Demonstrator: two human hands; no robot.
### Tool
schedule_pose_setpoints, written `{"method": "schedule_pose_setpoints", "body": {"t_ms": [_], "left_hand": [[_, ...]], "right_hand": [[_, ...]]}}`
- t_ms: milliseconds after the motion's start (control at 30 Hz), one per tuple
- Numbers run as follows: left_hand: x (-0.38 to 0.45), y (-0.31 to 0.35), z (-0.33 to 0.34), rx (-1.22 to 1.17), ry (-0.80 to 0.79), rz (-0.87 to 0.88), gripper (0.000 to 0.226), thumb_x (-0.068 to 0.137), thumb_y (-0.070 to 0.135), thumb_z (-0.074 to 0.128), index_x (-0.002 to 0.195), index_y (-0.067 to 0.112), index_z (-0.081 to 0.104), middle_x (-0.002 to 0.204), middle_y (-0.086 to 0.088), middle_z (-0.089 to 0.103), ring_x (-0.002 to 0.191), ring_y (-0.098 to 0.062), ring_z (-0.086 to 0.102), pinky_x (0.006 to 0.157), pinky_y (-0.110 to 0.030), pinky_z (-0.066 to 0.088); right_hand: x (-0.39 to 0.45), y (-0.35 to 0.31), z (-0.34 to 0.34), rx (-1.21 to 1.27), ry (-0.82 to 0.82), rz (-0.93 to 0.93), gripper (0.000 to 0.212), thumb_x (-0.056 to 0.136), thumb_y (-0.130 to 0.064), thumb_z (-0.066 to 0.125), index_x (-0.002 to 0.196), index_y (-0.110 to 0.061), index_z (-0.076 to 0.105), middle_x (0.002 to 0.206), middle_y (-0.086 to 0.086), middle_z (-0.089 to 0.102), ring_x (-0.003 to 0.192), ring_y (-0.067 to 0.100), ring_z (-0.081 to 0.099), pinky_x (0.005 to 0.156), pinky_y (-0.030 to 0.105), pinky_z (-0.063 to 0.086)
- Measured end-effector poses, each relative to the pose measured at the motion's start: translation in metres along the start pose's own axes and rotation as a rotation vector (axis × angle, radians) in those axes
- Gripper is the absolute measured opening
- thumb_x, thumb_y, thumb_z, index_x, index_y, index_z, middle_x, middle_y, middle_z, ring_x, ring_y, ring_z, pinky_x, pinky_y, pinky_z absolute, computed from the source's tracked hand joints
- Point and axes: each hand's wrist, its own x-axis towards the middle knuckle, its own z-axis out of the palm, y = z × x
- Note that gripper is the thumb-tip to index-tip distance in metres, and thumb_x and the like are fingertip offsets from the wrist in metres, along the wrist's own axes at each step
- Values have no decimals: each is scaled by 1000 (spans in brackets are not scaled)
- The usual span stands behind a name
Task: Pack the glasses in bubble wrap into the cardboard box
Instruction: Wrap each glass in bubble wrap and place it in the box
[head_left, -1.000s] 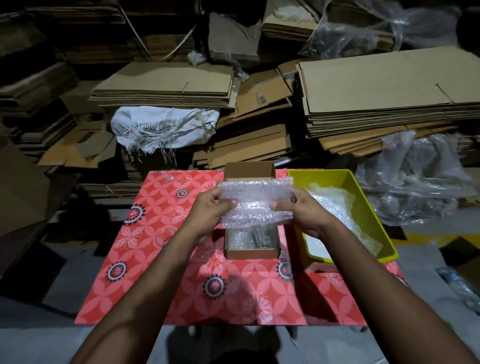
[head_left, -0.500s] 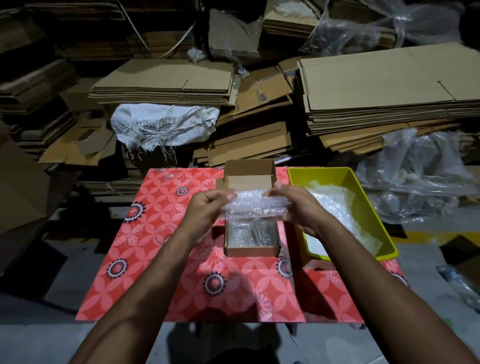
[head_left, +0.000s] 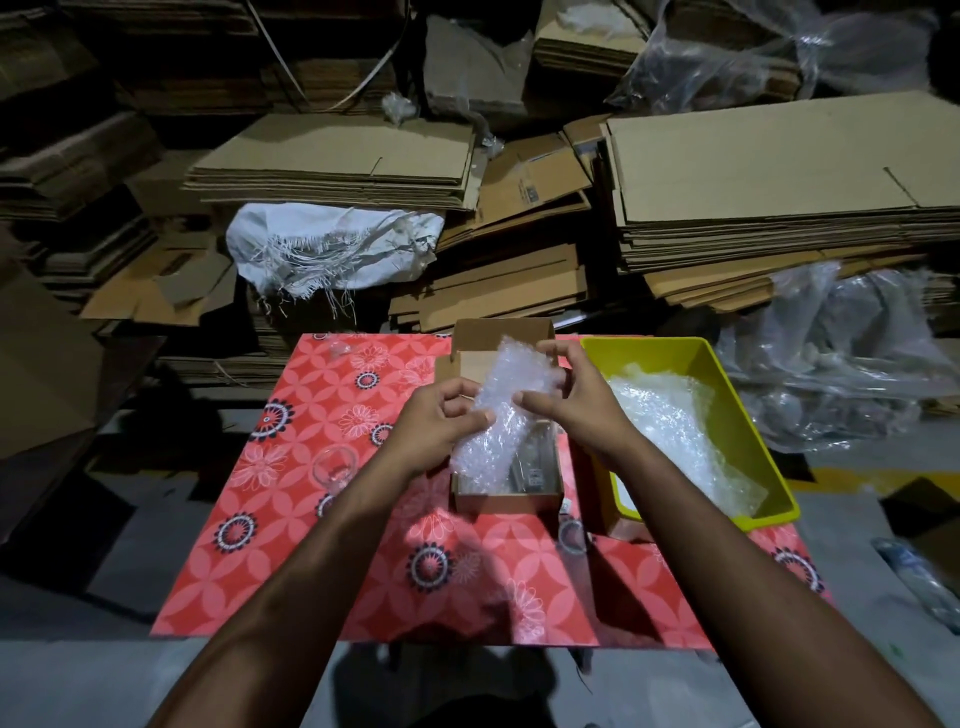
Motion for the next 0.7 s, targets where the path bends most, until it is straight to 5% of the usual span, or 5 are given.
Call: {"method": "schedule_pose_setpoints", "body": {"t_ms": [167, 300, 367, 500, 700], "left_hand": [[-8, -11, 9, -216, 65, -78, 19, 91, 13, 70, 106, 3, 64, 103, -18, 73, 99, -39, 70, 89, -53, 54], [-10, -12, 8, -278, 57, -90, 9, 95, 8, 64, 101, 1, 64, 102, -18, 71, 99, -36, 67, 85, -46, 59], [-12, -8, 6, -294, 55, -77, 15, 94, 5, 64, 106, -4, 64, 108, -23, 71, 99, -35, 69, 76, -36, 62], [-12, -4, 2, -265, 81, -42, 30, 92, 1, 66, 121, 2, 60, 113, -31, 66, 95, -35, 71, 75, -41, 61], [-15, 1, 0, -172, 71, -46, 24, 93, 11, 68, 116, 7, 63, 102, -23, 71, 74, -24, 69, 58, -27, 58]], "right_hand": [[-11, 7, 11, -12, -204, 76, 18, 94, -15, 70, 112, -16, 68, 67, -3, 58, 69, 11, 61, 62, 31, 54], [-12, 10, 10, -26, -123, 4, 17, 95, -8, 67, 112, -5, 68, 50, -13, 50, 49, 3, 50, 51, 22, 44], [-13, 7, 9, 28, -117, 8, 27, 94, -5, 67, 121, -2, 64, 56, -11, 59, 53, 5, 58, 52, 21, 47], [-14, 3, 12, 215, -99, 75, 30, 92, 3, 66, 121, -2, 61, 66, 2, 68, 57, 12, 63, 54, 22, 50], [-13, 1, 9, 6, -171, 70, 17, 90, 5, 68, 106, 1, 66, 66, -9, 68, 60, 3, 61, 61, 18, 48]]}}
